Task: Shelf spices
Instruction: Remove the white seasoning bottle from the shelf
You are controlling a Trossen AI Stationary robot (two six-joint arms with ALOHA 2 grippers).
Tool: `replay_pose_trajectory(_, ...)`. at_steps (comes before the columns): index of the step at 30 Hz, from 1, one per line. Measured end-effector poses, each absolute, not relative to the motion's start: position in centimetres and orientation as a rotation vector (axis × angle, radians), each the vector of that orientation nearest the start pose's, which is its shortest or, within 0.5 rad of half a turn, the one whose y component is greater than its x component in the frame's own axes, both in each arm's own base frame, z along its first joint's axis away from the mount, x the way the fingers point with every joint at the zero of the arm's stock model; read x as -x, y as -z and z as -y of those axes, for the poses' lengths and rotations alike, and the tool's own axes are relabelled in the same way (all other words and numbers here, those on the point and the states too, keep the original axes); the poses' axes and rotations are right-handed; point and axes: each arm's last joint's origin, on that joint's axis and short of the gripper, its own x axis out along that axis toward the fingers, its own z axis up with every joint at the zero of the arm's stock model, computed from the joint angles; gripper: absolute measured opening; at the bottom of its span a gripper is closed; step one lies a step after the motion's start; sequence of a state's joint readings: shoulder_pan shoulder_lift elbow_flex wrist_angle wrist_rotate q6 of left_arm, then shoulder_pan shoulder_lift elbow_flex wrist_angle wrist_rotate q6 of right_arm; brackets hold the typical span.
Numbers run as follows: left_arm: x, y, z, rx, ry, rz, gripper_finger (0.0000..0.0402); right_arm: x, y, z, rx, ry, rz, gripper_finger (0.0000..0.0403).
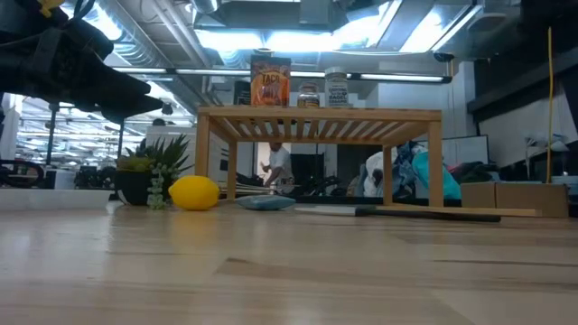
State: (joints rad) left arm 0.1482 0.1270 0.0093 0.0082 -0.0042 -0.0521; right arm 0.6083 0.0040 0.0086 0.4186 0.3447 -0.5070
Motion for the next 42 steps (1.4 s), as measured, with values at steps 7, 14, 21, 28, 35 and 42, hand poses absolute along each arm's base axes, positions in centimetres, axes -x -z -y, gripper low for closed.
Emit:
replay_pose_trajectory(7,-10.3,-15.7,-1.6,0.06,-0.155,-0.106,0.0258,-7.8,-20.3,-3.0,0.25,0.245,0.28,0.038)
replay_pose_trajectory(14,-10.3,-15.7,-1.6,0.046,-0.155,-0.106,0.0258,-7.7,-19.7,-2.2,0.208,0.527,0.131,0.038)
replay_pose_trajectory(21,-10.3,-15.7,-1.6,0.047,-0.154,-0.105,0.0258,-7.6,-19.7,-2.1,0.197,0.572,0.113,0.038)
replay_pose_trajectory(28,-10.3,-15.7,-1.6,0.1,-0.157,-0.099,0.0258,-7.5,-19.6,-2.0,0.189,0.614,0.096,0.038)
replay_pose_trajectory(35,-10.3,-15.7,-1.6,0.305,-0.167,-0.082,0.0258,-7.6,-19.7,-2.2,0.203,0.548,0.124,0.038)
replay_pose_trajectory(42,-10.3,-15.8,-1.6,0.397,-0.171,-0.072,0.0258,-7.7,-20.2,-2.4,0.162,0.432,0.209,0.038)
